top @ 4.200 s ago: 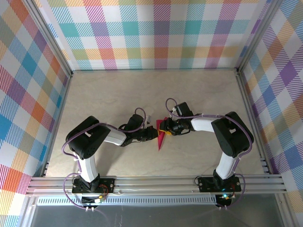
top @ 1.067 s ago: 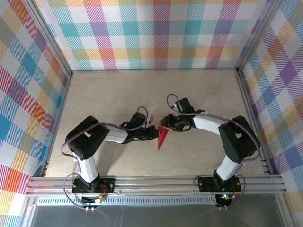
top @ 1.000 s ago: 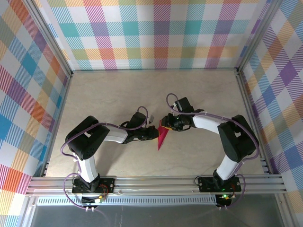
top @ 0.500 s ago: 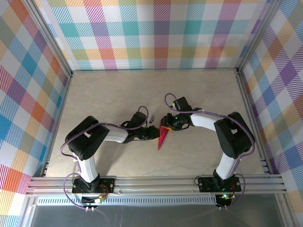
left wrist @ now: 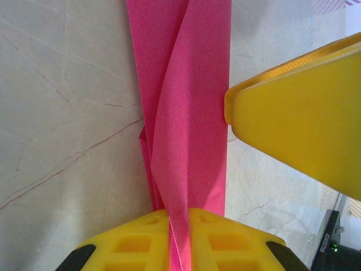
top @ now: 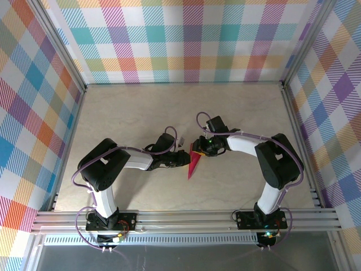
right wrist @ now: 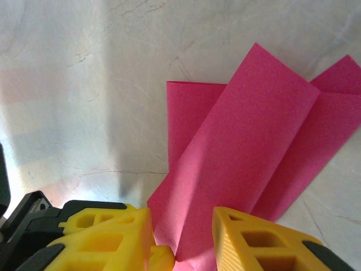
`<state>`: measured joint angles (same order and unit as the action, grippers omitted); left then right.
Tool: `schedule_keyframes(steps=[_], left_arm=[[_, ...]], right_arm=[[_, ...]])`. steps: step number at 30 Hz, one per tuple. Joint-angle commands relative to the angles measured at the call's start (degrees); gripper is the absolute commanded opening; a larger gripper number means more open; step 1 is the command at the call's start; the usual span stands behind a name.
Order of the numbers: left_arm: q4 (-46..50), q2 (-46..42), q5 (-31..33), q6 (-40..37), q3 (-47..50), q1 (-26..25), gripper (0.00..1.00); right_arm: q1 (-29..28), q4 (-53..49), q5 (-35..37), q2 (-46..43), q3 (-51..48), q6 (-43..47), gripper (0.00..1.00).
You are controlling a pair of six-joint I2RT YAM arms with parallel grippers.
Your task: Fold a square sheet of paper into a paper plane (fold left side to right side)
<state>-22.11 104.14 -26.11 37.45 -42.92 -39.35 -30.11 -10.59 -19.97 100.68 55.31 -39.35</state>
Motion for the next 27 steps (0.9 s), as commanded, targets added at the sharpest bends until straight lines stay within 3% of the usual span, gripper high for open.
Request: schedule_keyframes(steps=[1, 27], left_arm=[[4.9, 4.3, 6.8, -1.9, 0.1, -0.5, 0.16], [6.4, 6.0, 7.6, -1.0, -1.2, -0.5, 0.14]], right_arm=[[-0.1, -2.0, 1.2, 0.9, 0.2, 1.5, 0.34], [-0.1, -3.1, 3.0, 1.6, -1.5, 1.3, 0.34]])
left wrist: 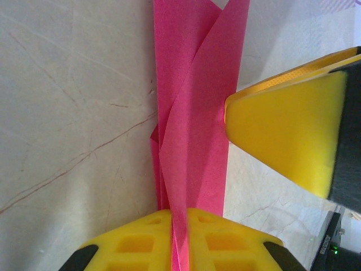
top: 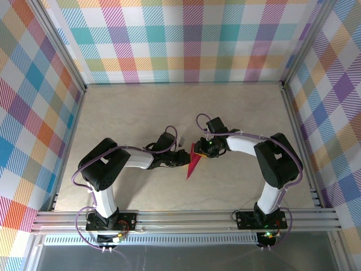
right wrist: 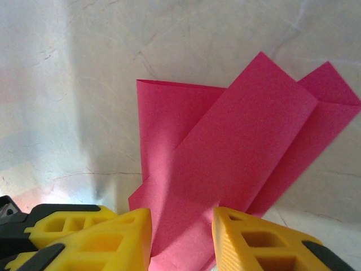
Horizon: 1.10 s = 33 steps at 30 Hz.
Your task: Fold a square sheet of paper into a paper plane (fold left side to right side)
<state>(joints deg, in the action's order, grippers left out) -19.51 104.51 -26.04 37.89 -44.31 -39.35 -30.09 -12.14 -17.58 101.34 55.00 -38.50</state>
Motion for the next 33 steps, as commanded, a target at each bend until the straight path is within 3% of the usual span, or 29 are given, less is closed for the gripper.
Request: schedule_keyframes(steps=[1, 13, 19, 26, 33], left_arm=[[3.8, 5.7, 7.5, -1.3, 0.2, -0.5, 0.14], [3.7, 5.9, 7.6, -0.8, 0.1, -0.5, 0.10], [1.1, 3.9, 6.6, 0.1, 1.4, -0.5, 0.10], [1.3, 0.8, 6.7, 0.3, 1.8, -0.3, 0.13], [7.0, -6.5, 7.9, -1.9, 1.0, 0.6, 0.18]], right_arm=[[-0.1, -1.6, 0.8, 1.0, -1.2, 0.4, 0.34], [-0.1, -1.4, 1.4, 1.6, -2.9, 0.6, 0.33], [-0.1, -2.1, 2.4, 2.4, -4.3, 1.3, 0.26], [-0.1, -3.8, 4.1, 3.3, -4.9, 2.7, 0.08], [-0.1, -5.0, 5.2, 4.4, -4.8, 3.4, 0.04]])
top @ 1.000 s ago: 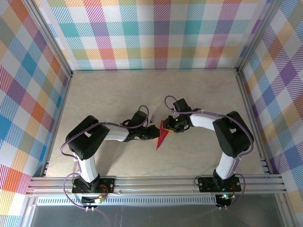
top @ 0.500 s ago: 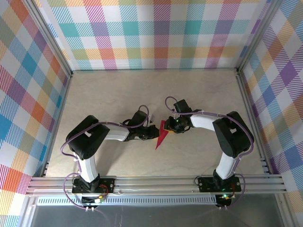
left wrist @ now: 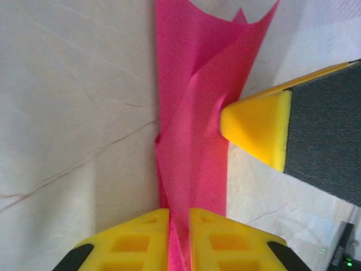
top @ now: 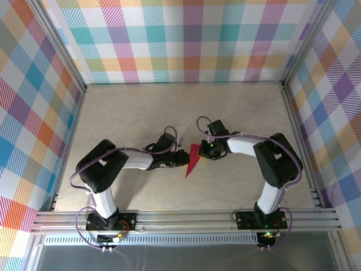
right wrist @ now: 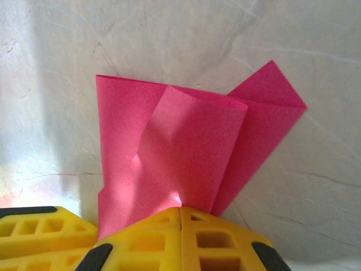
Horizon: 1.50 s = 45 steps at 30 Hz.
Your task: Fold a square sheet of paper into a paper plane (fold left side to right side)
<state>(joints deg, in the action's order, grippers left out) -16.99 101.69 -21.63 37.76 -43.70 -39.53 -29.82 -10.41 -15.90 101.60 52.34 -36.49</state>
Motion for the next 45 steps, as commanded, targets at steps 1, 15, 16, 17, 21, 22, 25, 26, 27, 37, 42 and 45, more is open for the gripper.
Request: schedule_keyframes(steps=[1, 15, 16, 17, 21, 22, 25, 26, 27, 37, 42, 45], left_arm=[[6.0, -5.2, 3.8, -2.3, 0.1, 1.0, 0.19], [13.3, -11.7, -8.3, -6.2, -4.5, -1.7, 0.03], [13.6, -10.9, -9.0, -6.2, -5.3, -2.5, 0.01], [13.7, -10.2, -9.8, -6.2, -6.0, -3.0, 0.00], [14.1, -7.4, -9.9, -6.3, -7.6, -4.1, 0.00], [14.2, -6.7, -9.7, -6.4, -7.9, -4.1, 0.00], [15.5, -4.4, -9.2, -7.0, -8.8, -4.2, 0.00], [16.1, -3.8, -8.9, -7.4, -9.1, -4.2, 0.00], [16.5, -3.3, -8.6, -7.4, -9.3, -4.1, 0.00], [17.5, -1.8, -3.6, -7.2, -7.8, -4.1, 0.00], [17.4, -1.1, -3.4, -7.2, -7.3, -4.1, 0.00], [17.4, -0.8, -3.1, -7.1, -6.9, -4.1, 0.00]], right_arm=[[-0.3, -6.9, 3.6, 4.2, -2.1, 1.4, 0.03], [-0.3, -7.0, 3.3, 4.4, -1.9, 1.9, 0.02], [-0.3, -7.1, 3.3, 4.4, -1.8, 2.0, 0.02], [-0.3, -7.2, 3.3, 4.5, -1.8, 2.0, 0.02], [-0.3, -7.5, 3.4, 4.5, -1.7, 2.0, 0.02], [-0.3, -7.5, 3.4, 4.5, -1.7, 2.0, 0.02], [-0.3, -7.7, 3.4, 4.5, -1.7, 2.1, 0.02], [-0.3, -7.8, 3.5, 4.5, -1.7, 2.3, 0.02], [-0.3, -7.8, 3.5, 4.5, -1.7, 2.3, 0.02], [-0.4, -8.4, 3.8, 4.7, -1.4, 2.9, 0.02], [-0.4, -8.4, 3.8, 4.8, -1.3, 2.8, 0.02], [-0.4, -8.5, 3.8, 4.7, -1.2, 3.0, 0.02]])
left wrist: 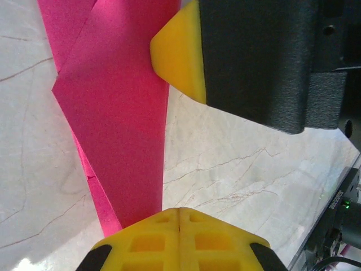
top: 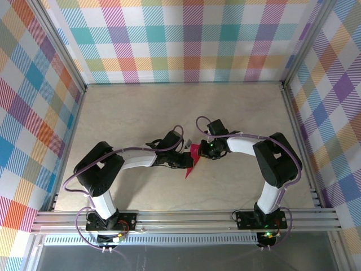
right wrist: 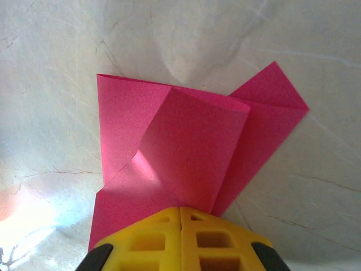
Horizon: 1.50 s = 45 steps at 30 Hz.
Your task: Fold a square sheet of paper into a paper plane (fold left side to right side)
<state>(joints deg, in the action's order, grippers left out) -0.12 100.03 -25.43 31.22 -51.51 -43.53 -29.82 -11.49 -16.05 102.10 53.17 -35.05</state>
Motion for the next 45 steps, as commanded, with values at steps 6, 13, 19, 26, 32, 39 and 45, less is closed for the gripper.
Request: schedule_keyframes(steps=[6, 13, 19, 26, 32, 39, 45], left_arm=[[0.6, 1.3, 1.1, -0.6, 1.1, -0.1, 0.00], [0.4, 2.0, 1.0, -0.6, 1.4, -0.2, 0.00], [0.2, 2.5, 0.7, -0.6, 1.8, -0.2, 0.00], [-0.2, 3.1, 0.9, -0.5, 2.2, -0.1, 0.00], [-0.2, 3.3, 1.1, -0.5, 2.6, -0.1, 0.00], [-0.3, 3.7, 1.3, -0.6, 3.2, -0.1, 0.00], [-0.2, 3.9, 1.9, -0.7, 4.4, -0.1, 0.00]], right_arm=[[-0.5, -7.8, 4.1, 4.3, -1.8, 1.7, 0.02], [-0.5, -8.0, 4.3, 4.4, -1.6, 1.9, 0.02], [-0.6, -8.1, 4.4, 4.5, -1.5, 1.9, 0.02], [-0.6, -8.1, 4.4, 4.6, -1.5, 1.9, 0.02], [-0.8, -8.3, 4.4, 4.8, -1.2, 1.9, 0.02], [-0.8, -8.4, 3.6, 4.5, -0.2, 2.4, 0.02], [-0.8, -5.9, 0.5, 1.4, 0.8, 3.0, 0.02]])
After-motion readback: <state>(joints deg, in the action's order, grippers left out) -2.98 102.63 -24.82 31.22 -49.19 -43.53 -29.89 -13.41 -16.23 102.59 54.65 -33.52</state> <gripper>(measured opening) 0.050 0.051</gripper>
